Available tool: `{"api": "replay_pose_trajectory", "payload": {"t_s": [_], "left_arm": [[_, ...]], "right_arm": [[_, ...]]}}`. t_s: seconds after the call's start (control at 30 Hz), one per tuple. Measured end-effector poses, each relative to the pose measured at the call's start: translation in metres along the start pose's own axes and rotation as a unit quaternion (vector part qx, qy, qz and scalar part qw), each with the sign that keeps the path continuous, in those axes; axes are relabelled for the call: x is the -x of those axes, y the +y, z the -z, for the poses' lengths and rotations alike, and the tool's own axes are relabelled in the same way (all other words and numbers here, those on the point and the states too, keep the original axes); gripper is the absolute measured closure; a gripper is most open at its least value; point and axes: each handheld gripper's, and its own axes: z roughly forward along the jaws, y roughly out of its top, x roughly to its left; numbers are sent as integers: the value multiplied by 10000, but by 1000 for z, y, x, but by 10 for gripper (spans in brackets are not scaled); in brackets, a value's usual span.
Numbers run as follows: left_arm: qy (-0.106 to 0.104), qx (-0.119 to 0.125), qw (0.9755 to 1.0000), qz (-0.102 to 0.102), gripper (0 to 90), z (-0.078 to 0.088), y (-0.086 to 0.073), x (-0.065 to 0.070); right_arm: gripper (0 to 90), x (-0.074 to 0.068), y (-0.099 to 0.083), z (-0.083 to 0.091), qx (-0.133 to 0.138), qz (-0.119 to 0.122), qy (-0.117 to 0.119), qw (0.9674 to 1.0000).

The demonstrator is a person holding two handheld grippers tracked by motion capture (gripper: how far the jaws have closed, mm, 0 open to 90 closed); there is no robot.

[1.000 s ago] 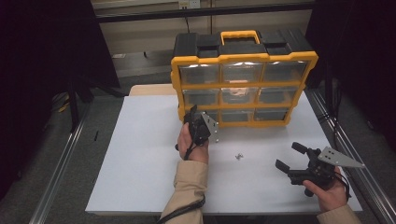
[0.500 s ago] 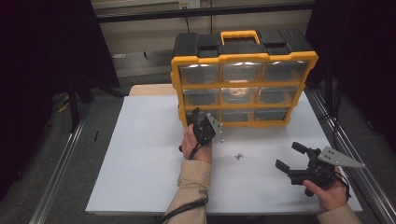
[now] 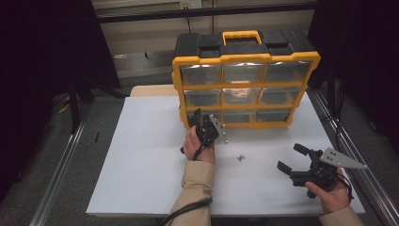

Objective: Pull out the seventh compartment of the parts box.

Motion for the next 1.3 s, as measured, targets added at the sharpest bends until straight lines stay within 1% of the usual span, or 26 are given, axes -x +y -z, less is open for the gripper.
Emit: {"api": "replay_pose_trajectory", "payload": {"t_s": [0.07, 0.17, 0.27, 0.3, 0.37, 0.43, 0.63, 0.67, 0.77, 0.9, 0.97, 1.07, 1.13, 1.3], "left_arm": [[-15, -45, 9999, -95, 558, 1, 0, -1], [-54, -12, 10000, 7, 582, 1, 0, -2], [-129, -29, 9999, -71, 609, 2, 0, -3], [-168, 8, 9999, -18, 617, 2, 0, -3], [-171, 5, 9998, -42, 629, 3, 0, -4], [-175, 24, 9998, 24, 631, 4, -1, -4], [-207, 20, 9998, 4, 633, 5, -1, -4], [-165, 45, 9999, -24, 634, 6, -1, -4], [-209, 46, 9998, -9, 634, 7, -2, -4], [-208, 73, 9998, -4, 634, 10, -3, -4], [-249, 74, 9997, -39, 634, 10, -3, -5], [-337, 78, 9994, -12, 636, 10, -3, -7], [-378, 48, 9993, -63, 636, 11, -2, -9], [-378, 68, 9992, -82, 638, 13, -3, -9]], "right_arm": [[21, 0, 0, 0, -10, 15, 19, 10000], [20, 0, 0, 0, 25, -10, 13, 10000], [20, 0, 0, 0, 18, -1, 12, 10000], [20, 0, 0, 0, 14, -14, 17, 10000], [20, 0, 0, 0, 9, -25, 50, 10000], [20, 0, 0, -1, 18, -24, 56, 10000], [20, 1, 0, 0, 28, -18, 47, 10000], [20, 0, 0, 0, 31, -22, 51, 10000], [20, 0, 0, 0, 24, -42, 72, 10000], [20, 0, 0, 0, 39, -29, 75, 10000], [20, 0, 0, -1, 23, -47, 90, 9999], [20, 0, 0, -1, 19, -35, 81, 10000], [20, 0, 0, -1, 26, -15, 81, 10000], [20, 0, 0, -1, 24, -18, 82, 10000]]}}
